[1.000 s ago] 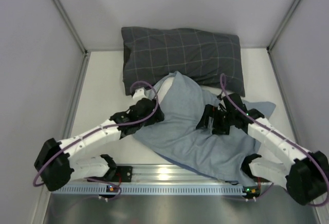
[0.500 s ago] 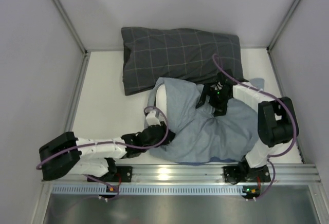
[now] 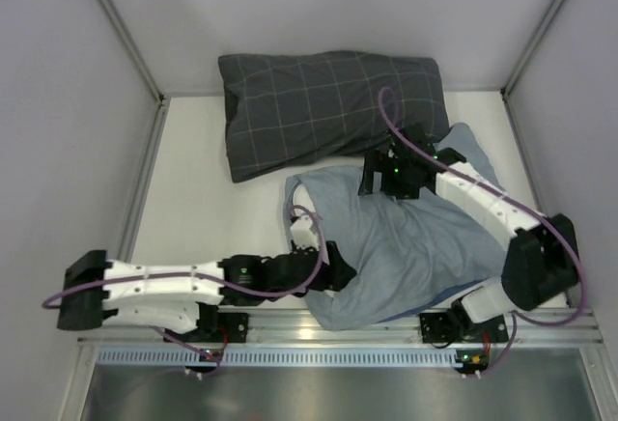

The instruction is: Remove the pillowcase from the pillow

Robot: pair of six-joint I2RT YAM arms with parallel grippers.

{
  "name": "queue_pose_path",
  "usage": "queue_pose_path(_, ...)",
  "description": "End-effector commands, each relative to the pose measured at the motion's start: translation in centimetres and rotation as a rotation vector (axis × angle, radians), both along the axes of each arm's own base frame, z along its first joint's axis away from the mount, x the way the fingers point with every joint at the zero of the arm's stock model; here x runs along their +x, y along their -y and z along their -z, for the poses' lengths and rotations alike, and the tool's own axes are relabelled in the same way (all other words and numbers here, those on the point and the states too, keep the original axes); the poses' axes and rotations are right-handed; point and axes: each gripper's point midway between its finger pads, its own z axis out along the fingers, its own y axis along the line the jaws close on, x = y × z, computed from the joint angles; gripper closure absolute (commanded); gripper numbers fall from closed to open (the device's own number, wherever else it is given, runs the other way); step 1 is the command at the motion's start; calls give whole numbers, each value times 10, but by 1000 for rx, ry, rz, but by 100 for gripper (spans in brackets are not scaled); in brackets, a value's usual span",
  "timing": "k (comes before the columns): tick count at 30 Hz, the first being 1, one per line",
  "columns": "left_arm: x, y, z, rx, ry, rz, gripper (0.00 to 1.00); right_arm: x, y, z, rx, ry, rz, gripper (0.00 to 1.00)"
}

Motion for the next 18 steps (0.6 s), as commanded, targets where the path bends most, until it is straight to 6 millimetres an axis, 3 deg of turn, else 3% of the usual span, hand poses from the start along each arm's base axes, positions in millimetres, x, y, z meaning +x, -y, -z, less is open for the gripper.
queue_pose_path(1, 29, -57, -56, -7, 142, -175, 26, -3, 1, -75, 94, 235, -13, 1)
queue_pose_path(2, 33, -72, -59, -6, 150, -219, 23, -11, -4, -96, 156, 288, -41, 0)
queue_pose_path(4, 45, -113, -69, -22, 169, -352, 20, -24, -10, -102, 222, 294, -79, 1)
queue_pose_path(6, 52, -132, -71, -21, 202, -380, 20, -38, -27, -106, 336, 301, -162, 1)
queue_pose_path(10, 64, -139, -90, -30, 248, -363, 26, -49, -47, -100, 341, 300, -223, 1)
queue_pose_path(12, 80, -137, -80, 67, 241, -361, 26, -55, -63, -99, 290, 319, -276, 0)
queue_pose_path(13, 87, -134, -84, 77, 229, -356, 26, -53, -67, -99, 247, 338, -299, 1)
queue_pose_path(14, 90, -123, -68, 123, 173, -310, 26, -46, -67, -89, 180, 336, -292, 0)
queue_pose_path(15, 106, -129, -66, 145, 162, -340, 26, -48, -76, -98, 161, 355, -331, 1)
queue_pose_path(18, 137, -128, -57, 148, 114, -341, 27, -39, -87, -98, 130, 366, -346, 8)
